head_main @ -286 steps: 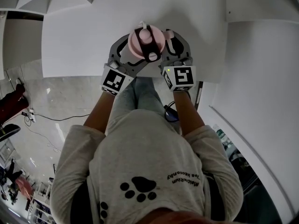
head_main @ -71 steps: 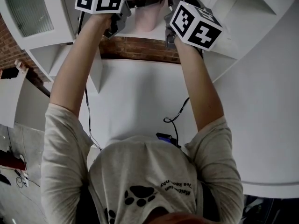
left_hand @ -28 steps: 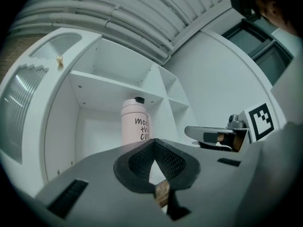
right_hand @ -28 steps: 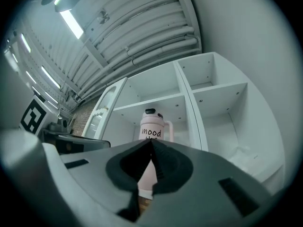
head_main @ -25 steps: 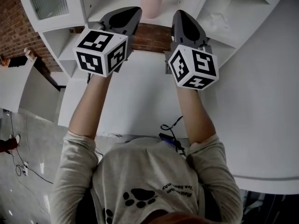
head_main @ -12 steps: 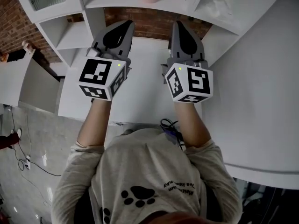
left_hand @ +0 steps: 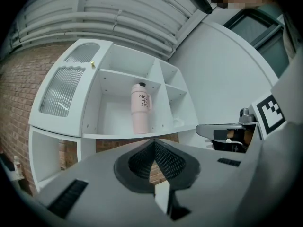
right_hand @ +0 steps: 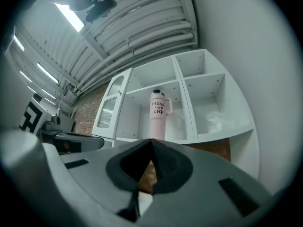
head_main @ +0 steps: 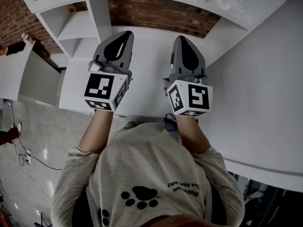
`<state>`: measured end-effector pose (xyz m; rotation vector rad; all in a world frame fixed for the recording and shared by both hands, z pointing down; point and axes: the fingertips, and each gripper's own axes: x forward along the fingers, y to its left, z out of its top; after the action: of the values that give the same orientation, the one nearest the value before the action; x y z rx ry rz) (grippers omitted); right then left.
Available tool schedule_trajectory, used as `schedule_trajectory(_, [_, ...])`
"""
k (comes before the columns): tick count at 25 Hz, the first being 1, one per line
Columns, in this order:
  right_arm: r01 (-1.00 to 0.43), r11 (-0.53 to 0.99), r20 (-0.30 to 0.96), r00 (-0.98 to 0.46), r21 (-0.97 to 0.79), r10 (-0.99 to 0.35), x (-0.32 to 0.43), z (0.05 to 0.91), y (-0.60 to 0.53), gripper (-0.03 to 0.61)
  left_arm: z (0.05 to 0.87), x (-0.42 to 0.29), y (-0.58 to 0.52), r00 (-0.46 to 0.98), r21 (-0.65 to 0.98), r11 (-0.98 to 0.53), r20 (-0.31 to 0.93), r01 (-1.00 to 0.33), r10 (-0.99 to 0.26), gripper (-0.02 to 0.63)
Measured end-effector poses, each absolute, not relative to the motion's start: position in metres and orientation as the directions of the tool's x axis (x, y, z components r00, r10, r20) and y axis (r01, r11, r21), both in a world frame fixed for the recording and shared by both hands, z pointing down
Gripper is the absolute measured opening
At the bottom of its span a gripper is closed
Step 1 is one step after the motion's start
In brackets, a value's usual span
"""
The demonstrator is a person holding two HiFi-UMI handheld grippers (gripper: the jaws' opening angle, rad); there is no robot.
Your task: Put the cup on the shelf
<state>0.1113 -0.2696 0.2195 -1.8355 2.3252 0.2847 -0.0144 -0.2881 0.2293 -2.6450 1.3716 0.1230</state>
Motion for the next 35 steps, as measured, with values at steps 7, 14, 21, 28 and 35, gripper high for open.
schedule_trajectory(7, [-0.973,0.223,-0.177,-0.232,0.066,-0.957,0.106,0.262,-0.256,0.009,0.263,-0.016,-0.279,0.572,-0.098,-0.564,-0.099,-0.82,-0.814,0.008])
schedule_trajectory(14, [-0.966,0.248,-0.12,-0.255,0.072,-0.96,0.094,0.298,-0.254,0.009,0.302,-0.003,-0.274,0.578,-0.092,-0.573,-0.051,-0.815,-0.814,0.008])
schedule_trajectory(21, [-0.968,0.242,-0.08,-0.247,0.072,-0.966,0.097,0.325,-0.252,0.009,0.336,0.004,-0.267,0.582,-0.051,-0.58,-0.014,-0.813,-0.813,0.008])
schedule_trajectory(28, [-0.967,0.255,-0.032,-0.256,0.021,-0.966,0.105,0.352,-0.249,0.008,0.35,0.011,-0.263,0.576,-0.062,-0.574,-0.021,-0.816,-0.817,0.008])
schedule_trajectory(35, [-0.963,0.269,-0.048,-0.27,0.034,-0.962,0.107,0.351,-0.25,0.009,0.356,0.014,-0.261,0.567,-0.059,-0.565,-0.019,-0.823,-0.823,0.008])
